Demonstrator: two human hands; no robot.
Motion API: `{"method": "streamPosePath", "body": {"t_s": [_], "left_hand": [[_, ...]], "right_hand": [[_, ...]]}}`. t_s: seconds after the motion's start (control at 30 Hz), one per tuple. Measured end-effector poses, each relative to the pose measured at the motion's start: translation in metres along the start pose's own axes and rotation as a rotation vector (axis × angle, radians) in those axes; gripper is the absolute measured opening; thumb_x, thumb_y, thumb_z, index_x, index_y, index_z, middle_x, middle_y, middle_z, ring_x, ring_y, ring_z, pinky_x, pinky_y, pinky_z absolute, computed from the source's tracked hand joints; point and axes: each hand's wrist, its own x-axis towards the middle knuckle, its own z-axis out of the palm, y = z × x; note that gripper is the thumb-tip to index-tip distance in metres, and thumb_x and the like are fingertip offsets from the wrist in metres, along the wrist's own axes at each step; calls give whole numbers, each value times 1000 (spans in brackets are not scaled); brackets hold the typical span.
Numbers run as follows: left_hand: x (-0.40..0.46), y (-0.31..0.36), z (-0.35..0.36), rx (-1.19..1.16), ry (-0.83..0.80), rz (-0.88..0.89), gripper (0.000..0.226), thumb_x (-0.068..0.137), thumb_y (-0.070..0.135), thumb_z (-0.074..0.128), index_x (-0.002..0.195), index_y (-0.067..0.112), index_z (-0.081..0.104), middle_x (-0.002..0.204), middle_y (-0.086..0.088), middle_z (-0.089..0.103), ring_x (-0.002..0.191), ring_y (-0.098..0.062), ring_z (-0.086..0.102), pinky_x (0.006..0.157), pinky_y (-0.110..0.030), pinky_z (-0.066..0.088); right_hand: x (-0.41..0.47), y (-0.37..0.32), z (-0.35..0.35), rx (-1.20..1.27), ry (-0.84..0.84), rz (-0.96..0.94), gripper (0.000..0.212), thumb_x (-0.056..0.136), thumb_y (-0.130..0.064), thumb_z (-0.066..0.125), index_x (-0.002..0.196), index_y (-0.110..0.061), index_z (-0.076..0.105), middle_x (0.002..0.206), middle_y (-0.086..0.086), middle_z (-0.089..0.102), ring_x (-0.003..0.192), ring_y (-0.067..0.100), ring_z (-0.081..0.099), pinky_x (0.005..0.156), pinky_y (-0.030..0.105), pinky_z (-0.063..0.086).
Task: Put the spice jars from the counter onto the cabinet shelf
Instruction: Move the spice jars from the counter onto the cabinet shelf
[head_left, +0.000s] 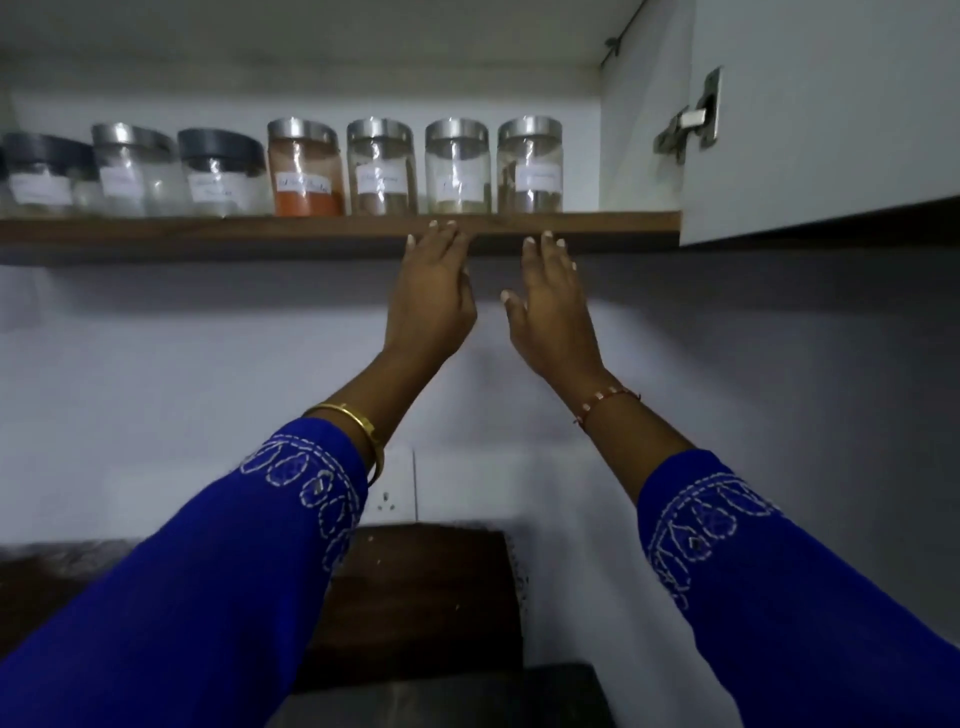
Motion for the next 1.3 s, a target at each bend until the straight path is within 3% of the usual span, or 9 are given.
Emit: {"method": "streamPosePath", "body": {"t_s": [0.07, 0.2, 0.63, 0.73, 0.83, 1.03, 1.3], "left_hand": [[-29, -7, -10, 27, -21, -38, 42, 93, 7, 37, 135, 4, 44, 144, -16, 42, 140, -28, 30, 118, -35, 11], [-85, -27, -31, 75, -62, -122, 39, 94, 9, 38, 132, 6, 47, 142, -15, 46, 137, -28, 36, 117, -34, 17], [-237, -112, -106, 128, -229, -400, 38, 92, 4, 38, 126, 2, 52, 134, -17, 53, 128, -30, 46, 116, -44, 24], [-272, -141, -122, 100, -269, -472, 37, 91, 4, 40, 126, 2, 52, 132, -18, 54, 125, -31, 48, 111, -47, 32], [-309, -175, -139, 87, -352, -518, 37, 88, 2, 42, 123, -1, 54, 125, -21, 58, 117, -34, 52, 100, -40, 41], [-377, -238, -162, -17, -388, -801, 36, 92, 6, 43, 127, 1, 51, 130, -17, 54, 119, -28, 51, 95, -29, 39], [-470, -291, -174, -143, -544, -1153, 41, 93, 5, 44, 133, 6, 45, 138, -15, 49, 128, -27, 45, 105, -36, 36]], "right_hand": [[-24, -12, 9, 44, -60, 30, 59, 99, -26, 41, 148, -5, 16, 157, 15, 12, 147, 28, 7, 119, 34, 5], [-72, -43, 31, 146, -167, 97, 60, 99, -31, 38, 149, -8, 14, 158, 12, 11, 147, 26, 5, 119, 32, 7], [-204, -159, 117, 384, -429, 137, 59, 98, -30, 43, 147, -7, 22, 156, 14, 20, 146, 28, 15, 117, 35, 18], [-233, -189, 143, 400, -486, 118, 58, 97, -30, 44, 146, -6, 26, 153, 16, 25, 144, 30, 19, 117, 39, 22], [-262, -222, 167, 414, -549, 160, 58, 96, -30, 46, 145, -4, 28, 151, 19, 28, 142, 32, 22, 116, 40, 24], [-311, -285, 215, 402, -822, 198, 65, 94, -35, 50, 147, -8, 23, 153, 17, 22, 143, 31, 18, 115, 40, 24], [-365, -343, 271, 320, -1214, 280, 87, 83, -30, 66, 150, -15, 12, 157, 13, 12, 144, 32, 16, 114, 46, 24]]}}
